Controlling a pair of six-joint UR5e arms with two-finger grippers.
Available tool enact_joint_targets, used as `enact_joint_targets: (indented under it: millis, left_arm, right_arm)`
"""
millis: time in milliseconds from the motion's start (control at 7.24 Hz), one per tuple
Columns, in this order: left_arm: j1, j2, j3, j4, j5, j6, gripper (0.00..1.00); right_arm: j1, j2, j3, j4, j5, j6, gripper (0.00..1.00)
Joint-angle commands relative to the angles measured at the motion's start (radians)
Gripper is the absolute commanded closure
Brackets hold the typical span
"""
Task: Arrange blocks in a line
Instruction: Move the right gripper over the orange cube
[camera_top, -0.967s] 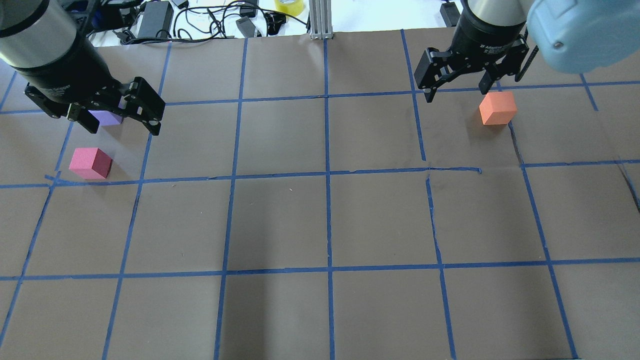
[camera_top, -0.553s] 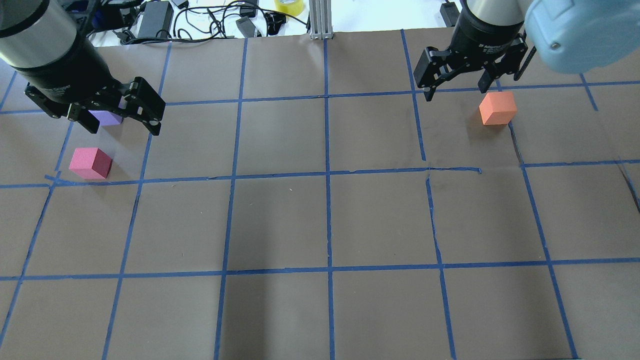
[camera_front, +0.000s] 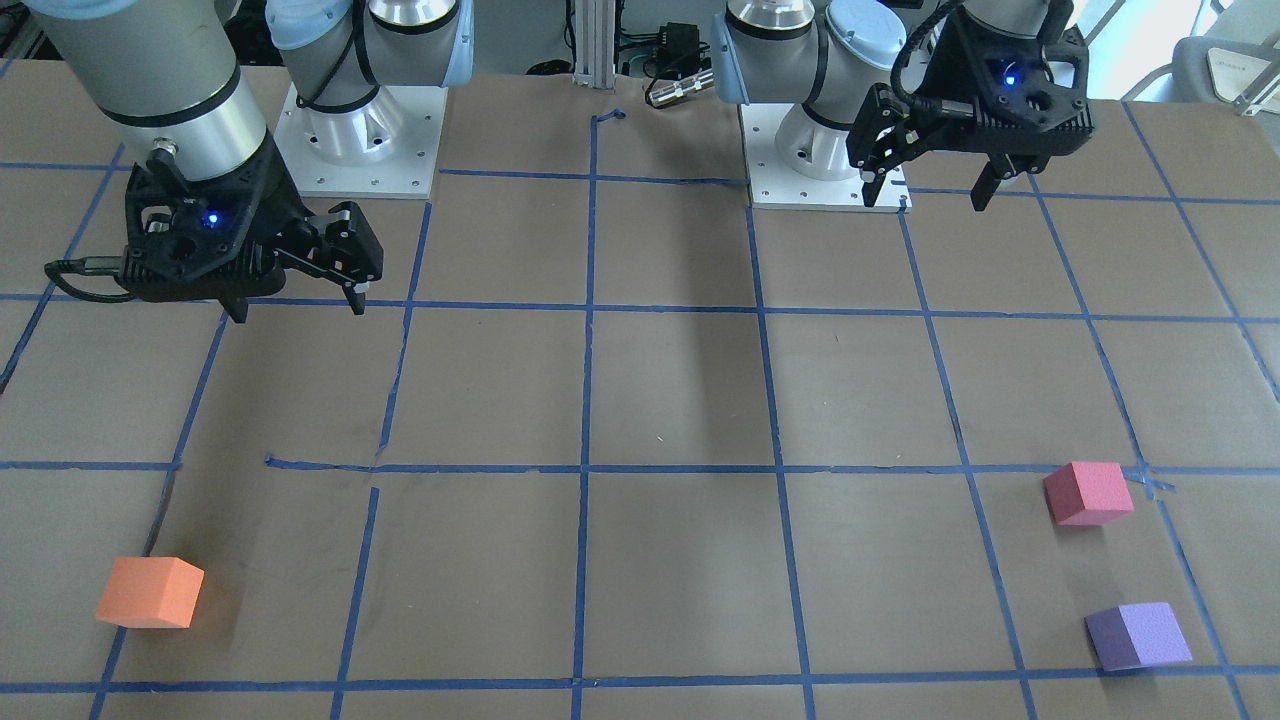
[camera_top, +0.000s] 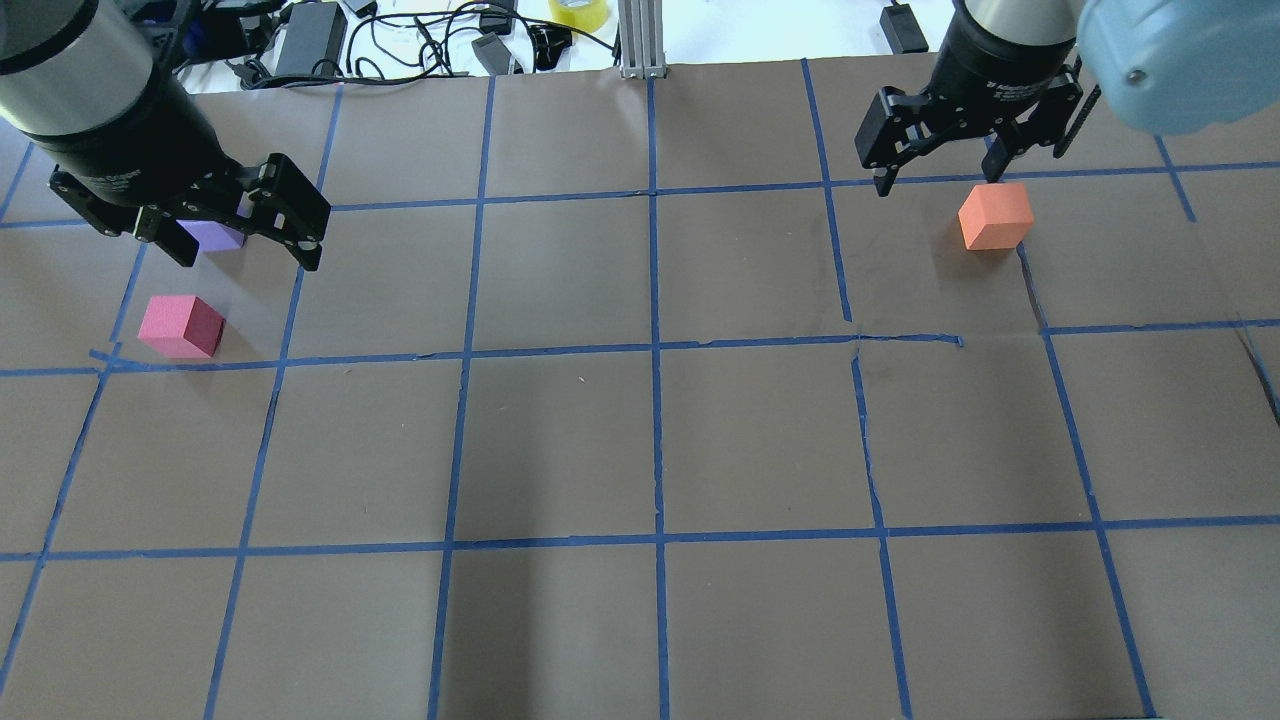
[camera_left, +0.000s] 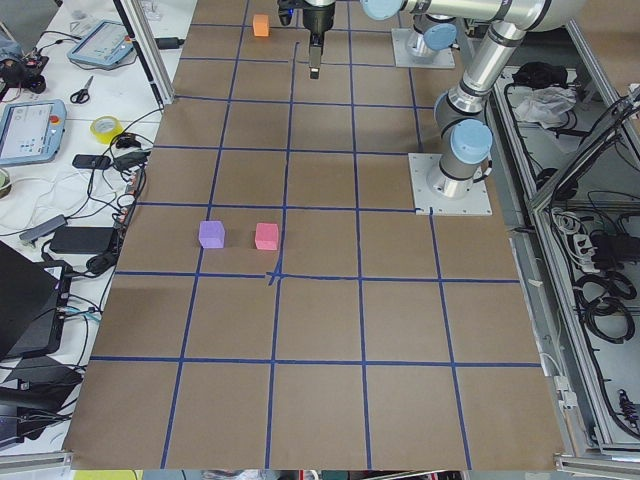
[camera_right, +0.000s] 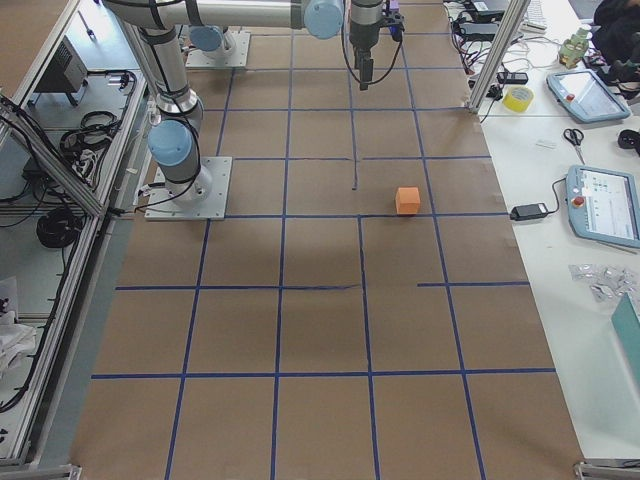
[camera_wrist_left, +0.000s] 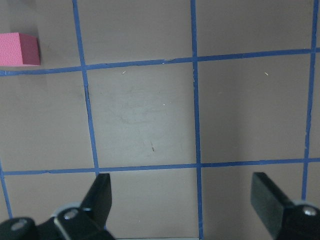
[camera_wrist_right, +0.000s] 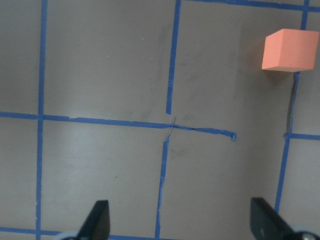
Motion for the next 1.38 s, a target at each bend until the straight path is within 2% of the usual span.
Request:
enact_joint_targets:
  millis: [0, 276, 553, 967, 1243]
  left_arm:
    - [0.0, 0.0, 0.001, 0.0, 0.002, -0.001, 0.0]
    - [0.0, 0.0, 0.001, 0.0, 0.002, 0.0, 0.0]
    - [0.0, 0.0, 0.001, 0.001, 0.002, 0.0, 0.0]
    - [0.0, 0.0, 0.001, 0.001, 0.002, -0.001, 0.0]
    - [0.0, 0.0, 0.001, 0.001, 0.002, 0.0, 0.0]
  right_arm:
    - [-0.087, 0.027, 0.0, -0.01, 0.001, -0.152, 0.0]
    - [-0.204, 0.045, 0.0, -0.042, 0.007, -0.329, 0.0]
    - [-0.272, 0.165, 0.0, -0.261, 0.006, -0.429, 0.0]
    - [-0.272, 0.317, 0.0, -0.358, 0.01, -0.294, 0.0]
    - [-0.27, 0.424, 0.0, -0.502, 0.009, -0.293, 0.0]
